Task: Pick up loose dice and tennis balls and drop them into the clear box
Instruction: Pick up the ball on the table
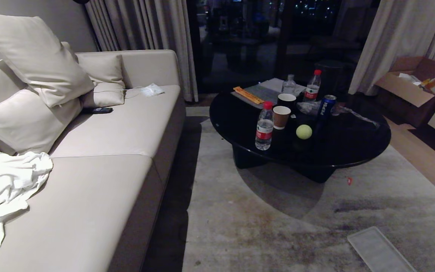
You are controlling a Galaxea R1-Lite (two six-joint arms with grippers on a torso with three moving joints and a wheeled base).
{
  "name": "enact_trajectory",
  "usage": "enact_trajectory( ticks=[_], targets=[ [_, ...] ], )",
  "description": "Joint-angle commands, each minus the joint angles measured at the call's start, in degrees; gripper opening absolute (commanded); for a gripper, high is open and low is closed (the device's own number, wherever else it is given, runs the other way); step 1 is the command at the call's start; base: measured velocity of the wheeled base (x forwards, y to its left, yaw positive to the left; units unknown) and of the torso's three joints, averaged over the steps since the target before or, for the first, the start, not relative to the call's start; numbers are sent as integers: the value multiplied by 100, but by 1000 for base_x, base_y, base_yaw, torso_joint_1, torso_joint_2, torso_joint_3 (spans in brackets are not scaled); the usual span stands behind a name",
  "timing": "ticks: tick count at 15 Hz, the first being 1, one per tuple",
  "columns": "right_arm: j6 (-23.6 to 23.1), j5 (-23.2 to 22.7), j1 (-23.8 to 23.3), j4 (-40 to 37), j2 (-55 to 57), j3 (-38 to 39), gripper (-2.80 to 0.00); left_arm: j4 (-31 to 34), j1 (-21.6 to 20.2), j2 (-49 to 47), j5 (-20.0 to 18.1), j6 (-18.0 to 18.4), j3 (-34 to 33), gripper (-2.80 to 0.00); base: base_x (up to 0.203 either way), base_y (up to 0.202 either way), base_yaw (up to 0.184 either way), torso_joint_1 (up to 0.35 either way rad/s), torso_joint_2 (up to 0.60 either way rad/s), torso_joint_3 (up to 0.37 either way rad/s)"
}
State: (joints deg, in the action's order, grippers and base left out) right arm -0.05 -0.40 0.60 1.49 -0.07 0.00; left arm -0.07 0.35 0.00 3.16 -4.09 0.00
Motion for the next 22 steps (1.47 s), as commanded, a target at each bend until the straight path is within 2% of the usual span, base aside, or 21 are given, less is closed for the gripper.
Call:
enact_trajectory(
  ticks=[1, 22],
  targets=[
    [-4, -4, 2, 1, 7, 62, -280, -2, 0, -9, 9, -13, -9, -280, 180, 0, 3, 7, 7, 6],
    [-4, -4, 2, 1, 7, 62, -280, -2, 0, -9, 1, 5, -9, -280, 184, 0, 0, 3, 2, 1]
  ],
)
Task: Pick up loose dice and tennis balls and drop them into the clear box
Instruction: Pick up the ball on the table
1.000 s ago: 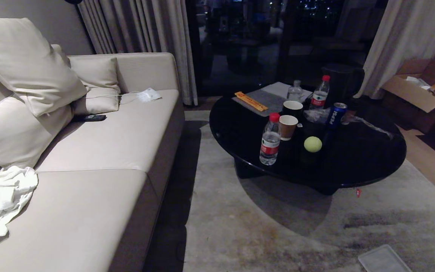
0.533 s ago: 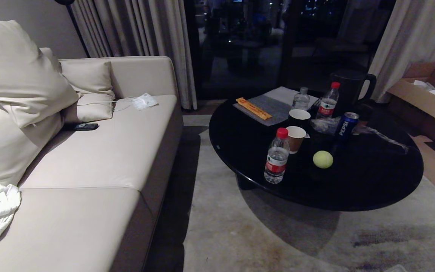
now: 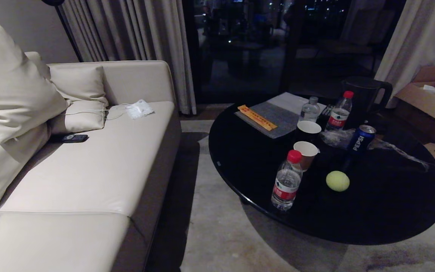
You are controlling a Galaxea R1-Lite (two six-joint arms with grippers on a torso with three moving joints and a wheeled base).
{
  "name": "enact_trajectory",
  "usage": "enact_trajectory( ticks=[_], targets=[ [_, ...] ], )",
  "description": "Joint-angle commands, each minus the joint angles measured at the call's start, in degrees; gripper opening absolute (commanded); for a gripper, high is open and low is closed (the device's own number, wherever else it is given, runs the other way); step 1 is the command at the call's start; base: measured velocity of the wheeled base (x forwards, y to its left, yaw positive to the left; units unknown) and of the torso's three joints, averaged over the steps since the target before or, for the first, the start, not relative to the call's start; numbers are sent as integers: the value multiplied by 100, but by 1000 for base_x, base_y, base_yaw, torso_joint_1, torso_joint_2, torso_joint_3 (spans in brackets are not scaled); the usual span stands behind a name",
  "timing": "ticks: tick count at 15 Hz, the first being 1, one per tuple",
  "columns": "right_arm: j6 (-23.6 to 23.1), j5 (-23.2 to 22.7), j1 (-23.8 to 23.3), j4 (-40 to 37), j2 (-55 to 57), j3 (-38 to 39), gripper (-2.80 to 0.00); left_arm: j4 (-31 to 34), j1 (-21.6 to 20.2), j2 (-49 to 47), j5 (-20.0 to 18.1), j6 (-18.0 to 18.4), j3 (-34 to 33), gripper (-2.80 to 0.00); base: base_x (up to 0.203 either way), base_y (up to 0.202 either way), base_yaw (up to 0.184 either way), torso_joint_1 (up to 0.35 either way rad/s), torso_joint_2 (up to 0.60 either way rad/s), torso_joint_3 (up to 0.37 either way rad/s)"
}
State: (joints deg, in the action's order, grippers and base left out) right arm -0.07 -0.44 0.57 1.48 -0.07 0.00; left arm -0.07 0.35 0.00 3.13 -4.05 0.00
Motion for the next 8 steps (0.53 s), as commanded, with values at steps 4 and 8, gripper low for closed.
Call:
enact_trajectory(
  ticks=[4, 8],
  targets=[
    [-1, 0, 4, 2, 7, 62, -280, -1, 0, -9, 3, 0, -9, -280, 181, 0, 0, 2, 2, 3],
    [-1, 0, 4, 2, 7, 62, -280, 7, 0, -9, 3, 9, -9, -280, 180, 0, -1, 4, 1, 5]
  ],
)
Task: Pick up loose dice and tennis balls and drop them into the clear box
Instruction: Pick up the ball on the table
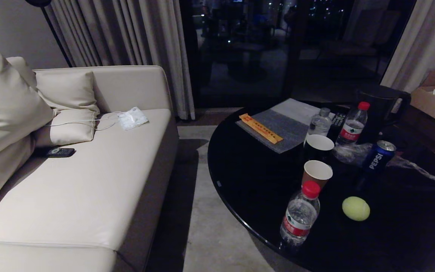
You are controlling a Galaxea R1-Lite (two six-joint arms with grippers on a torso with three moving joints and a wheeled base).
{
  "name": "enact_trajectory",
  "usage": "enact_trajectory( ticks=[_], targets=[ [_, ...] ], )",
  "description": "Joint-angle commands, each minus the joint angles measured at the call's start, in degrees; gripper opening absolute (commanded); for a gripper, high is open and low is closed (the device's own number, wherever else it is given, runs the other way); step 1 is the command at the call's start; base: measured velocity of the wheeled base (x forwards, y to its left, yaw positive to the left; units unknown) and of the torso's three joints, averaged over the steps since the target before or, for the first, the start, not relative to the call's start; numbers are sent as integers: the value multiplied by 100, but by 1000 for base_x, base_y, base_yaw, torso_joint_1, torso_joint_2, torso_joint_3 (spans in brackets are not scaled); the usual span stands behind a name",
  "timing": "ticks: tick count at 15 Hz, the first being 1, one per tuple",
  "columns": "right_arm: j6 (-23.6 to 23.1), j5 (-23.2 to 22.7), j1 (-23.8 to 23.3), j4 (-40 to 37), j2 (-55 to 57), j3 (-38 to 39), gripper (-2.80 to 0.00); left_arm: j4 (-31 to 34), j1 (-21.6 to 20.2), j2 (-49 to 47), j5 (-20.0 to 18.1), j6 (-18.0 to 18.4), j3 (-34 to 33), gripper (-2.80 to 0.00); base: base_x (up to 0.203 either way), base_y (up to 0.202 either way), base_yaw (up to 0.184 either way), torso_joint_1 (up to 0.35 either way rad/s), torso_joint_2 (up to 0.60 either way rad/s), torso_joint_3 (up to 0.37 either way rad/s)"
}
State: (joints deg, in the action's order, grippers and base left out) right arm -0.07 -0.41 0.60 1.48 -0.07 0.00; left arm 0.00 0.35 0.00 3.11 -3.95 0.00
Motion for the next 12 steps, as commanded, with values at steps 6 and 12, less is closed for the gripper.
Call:
enact_trajectory(
  ticks=[6, 12],
  targets=[
    [0, -2, 2, 2, 7, 62, -280, 0, 0, -9, 6, -9, -9, -280, 61, 0, -1, 0, 3, 0],
    [-1, -2, 2, 2, 7, 62, -280, 0, 0, -9, 6, -18, -9, -280, 1, 1, -54, 2, 0, 1]
  ],
)
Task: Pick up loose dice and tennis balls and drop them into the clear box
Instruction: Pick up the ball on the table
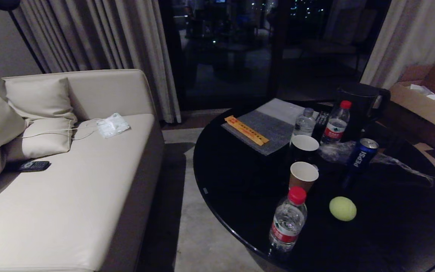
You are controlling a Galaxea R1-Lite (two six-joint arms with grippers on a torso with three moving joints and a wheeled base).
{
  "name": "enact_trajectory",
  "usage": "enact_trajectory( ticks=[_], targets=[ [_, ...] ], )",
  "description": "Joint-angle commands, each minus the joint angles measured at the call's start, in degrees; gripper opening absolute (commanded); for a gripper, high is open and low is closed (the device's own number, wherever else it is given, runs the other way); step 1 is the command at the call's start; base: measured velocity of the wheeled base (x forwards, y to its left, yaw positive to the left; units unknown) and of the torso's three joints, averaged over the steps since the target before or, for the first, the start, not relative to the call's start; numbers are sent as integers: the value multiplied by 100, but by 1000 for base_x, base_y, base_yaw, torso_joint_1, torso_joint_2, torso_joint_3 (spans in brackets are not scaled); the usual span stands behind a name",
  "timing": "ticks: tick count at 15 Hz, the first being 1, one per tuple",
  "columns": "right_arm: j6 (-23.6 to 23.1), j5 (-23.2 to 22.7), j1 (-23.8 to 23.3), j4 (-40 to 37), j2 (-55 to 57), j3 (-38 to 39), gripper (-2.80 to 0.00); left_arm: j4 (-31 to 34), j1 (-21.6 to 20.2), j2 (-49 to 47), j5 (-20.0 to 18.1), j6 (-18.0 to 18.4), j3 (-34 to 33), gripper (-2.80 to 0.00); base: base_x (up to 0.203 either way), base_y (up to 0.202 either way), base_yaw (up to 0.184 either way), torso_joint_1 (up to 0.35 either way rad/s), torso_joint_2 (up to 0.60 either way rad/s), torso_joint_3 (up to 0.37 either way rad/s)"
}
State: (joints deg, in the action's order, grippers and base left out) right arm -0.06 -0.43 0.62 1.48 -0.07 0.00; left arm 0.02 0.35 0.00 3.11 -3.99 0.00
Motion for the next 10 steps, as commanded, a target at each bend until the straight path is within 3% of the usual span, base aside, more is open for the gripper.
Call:
enact_trajectory(
  ticks=[1, 3, 10],
  targets=[
    [-3, -10, -1, 2, 7, 62, -280, -2, 1, -9, 6, -14, -9, -280, -1, 1, -115, 2, 5, 3],
    [-3, -10, -1, 2, 7, 62, -280, -2, 1, -9, 6, -14, -9, -280, 1, 4, -80, 2, -1, 3],
    [-20, -6, -1, 5, 7, 62, -280, -11, 1, -9, 23, -58, -9, -280, 0, 0, 0, 0, 0, 0]
  ],
)
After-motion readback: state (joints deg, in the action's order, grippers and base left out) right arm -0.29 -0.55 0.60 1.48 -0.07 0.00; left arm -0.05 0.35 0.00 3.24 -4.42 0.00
